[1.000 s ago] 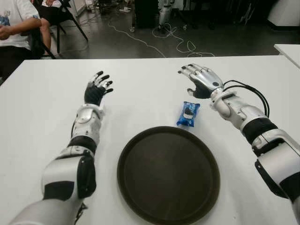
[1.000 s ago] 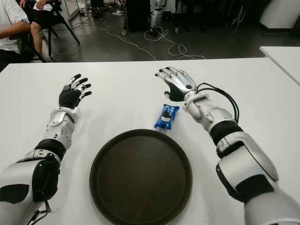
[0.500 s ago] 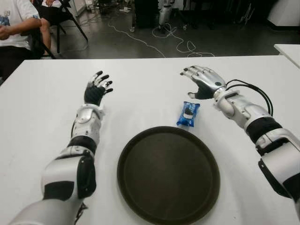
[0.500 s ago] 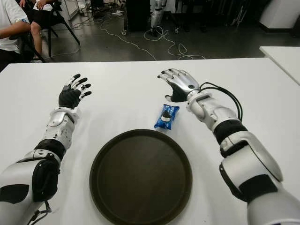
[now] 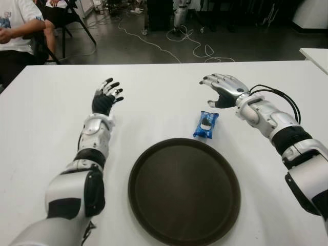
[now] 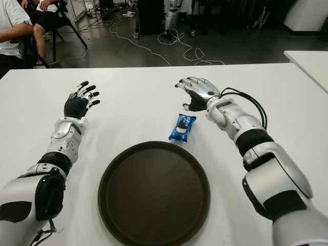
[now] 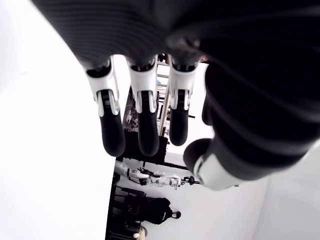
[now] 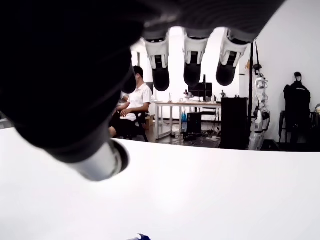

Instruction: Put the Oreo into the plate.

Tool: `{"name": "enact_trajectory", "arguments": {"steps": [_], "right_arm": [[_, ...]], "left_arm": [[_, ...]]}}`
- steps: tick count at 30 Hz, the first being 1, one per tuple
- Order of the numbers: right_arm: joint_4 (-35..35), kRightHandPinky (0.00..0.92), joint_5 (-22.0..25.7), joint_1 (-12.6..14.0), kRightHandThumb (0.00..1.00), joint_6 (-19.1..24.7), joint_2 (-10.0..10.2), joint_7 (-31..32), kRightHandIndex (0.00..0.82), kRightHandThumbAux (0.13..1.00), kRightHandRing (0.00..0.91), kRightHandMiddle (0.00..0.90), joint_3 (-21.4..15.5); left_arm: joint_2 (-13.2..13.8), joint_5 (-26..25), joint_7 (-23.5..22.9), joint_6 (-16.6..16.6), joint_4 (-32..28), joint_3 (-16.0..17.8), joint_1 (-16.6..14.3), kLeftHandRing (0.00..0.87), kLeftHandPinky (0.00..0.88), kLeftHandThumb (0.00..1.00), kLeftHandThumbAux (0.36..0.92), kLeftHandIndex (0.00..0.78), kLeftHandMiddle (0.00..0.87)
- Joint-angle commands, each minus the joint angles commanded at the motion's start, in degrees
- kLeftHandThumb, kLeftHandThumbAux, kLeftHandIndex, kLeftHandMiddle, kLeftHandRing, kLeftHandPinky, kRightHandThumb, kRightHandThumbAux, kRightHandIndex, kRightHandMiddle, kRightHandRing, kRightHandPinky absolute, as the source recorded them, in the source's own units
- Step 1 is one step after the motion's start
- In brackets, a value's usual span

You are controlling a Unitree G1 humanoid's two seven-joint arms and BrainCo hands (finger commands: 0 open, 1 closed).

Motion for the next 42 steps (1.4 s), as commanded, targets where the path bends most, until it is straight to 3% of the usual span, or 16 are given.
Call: {"name": "enact_trajectory", "arguments": {"steps": [9,20,29,42], "right_arm": [[-1.5,0.000,0.9,0.2,0.196,1.0,-0.4,3.4,0.000,0.741,0.000,0.000,-1.1],[-2.4,0.000,1.8,0.8,0.015,3.1,-0.1,5.6,0.000,0.683,0.000,0.000,-1.8],[-2.8,0.000,2.2,0.9,0.000,4.3,-0.1,6.6,0.000,0.607,0.000,0.000,-2.0],[-6.1,0.000,2.9,1.6,0.000,6.8,-0.8,8.9,0.000,0.650,0.000,0.000,-2.5]], "left_arm": [[0.2,0.6,-0.2,-0.4,0.0,-0.6,0.2,0.241,0.314,0.118,0.793,0.164,0.221],[0.2,0.2,-0.8,-0.5,-0.1,-0.6,0.3,0.241,0.307,0.137,0.785,0.164,0.222],[0.2,0.0,-1.2,-0.3,-0.1,-0.4,0.2,0.243,0.308,0.111,0.774,0.165,0.226],[0.3,0.0,-1.2,-0.3,-0.1,-0.4,0.2,0.244,0.309,0.115,0.780,0.170,0.228]]}}
